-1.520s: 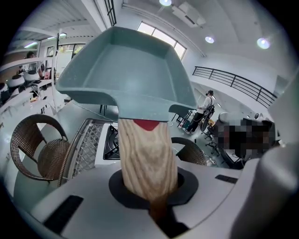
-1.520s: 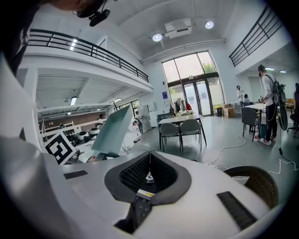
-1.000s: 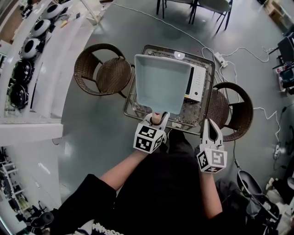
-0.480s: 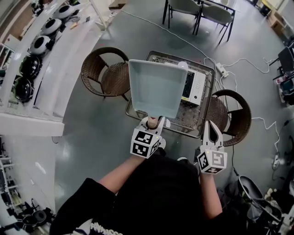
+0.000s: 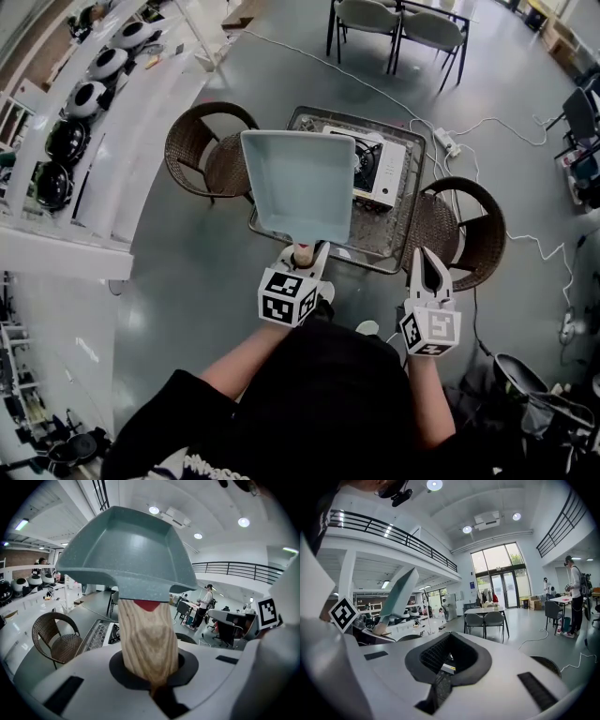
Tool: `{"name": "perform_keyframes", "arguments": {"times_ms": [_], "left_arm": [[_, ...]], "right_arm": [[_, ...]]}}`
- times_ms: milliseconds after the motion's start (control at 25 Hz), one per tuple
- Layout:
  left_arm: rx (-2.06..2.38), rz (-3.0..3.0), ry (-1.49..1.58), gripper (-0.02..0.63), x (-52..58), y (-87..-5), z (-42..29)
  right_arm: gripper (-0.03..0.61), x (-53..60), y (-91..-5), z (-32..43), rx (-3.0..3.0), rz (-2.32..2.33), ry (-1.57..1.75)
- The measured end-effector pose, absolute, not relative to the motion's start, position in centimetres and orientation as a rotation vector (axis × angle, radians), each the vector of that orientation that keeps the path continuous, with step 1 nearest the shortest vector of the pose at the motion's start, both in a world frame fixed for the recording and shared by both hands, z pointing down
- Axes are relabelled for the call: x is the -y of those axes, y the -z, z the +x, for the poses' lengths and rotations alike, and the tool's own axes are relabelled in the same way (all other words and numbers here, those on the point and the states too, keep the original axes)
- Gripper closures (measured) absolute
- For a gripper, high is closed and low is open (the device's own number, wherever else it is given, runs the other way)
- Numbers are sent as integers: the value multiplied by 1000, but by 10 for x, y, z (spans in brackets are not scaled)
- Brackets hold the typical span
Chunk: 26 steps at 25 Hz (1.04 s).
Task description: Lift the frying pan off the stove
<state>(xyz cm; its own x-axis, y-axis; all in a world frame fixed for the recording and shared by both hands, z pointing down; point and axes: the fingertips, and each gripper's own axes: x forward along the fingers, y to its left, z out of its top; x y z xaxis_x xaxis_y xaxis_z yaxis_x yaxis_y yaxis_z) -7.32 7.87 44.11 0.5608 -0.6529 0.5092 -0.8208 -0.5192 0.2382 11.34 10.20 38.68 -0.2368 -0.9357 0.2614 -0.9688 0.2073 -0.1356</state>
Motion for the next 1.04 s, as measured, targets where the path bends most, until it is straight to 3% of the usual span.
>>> {"name": "perform_keyframes", "arguments": {"times_ms": [1040], "left_arm": [[1215, 2325, -485, 580, -123, -434, -43]], "right_arm": [[549, -156, -381, 144, 2412, 1857, -391]]}}
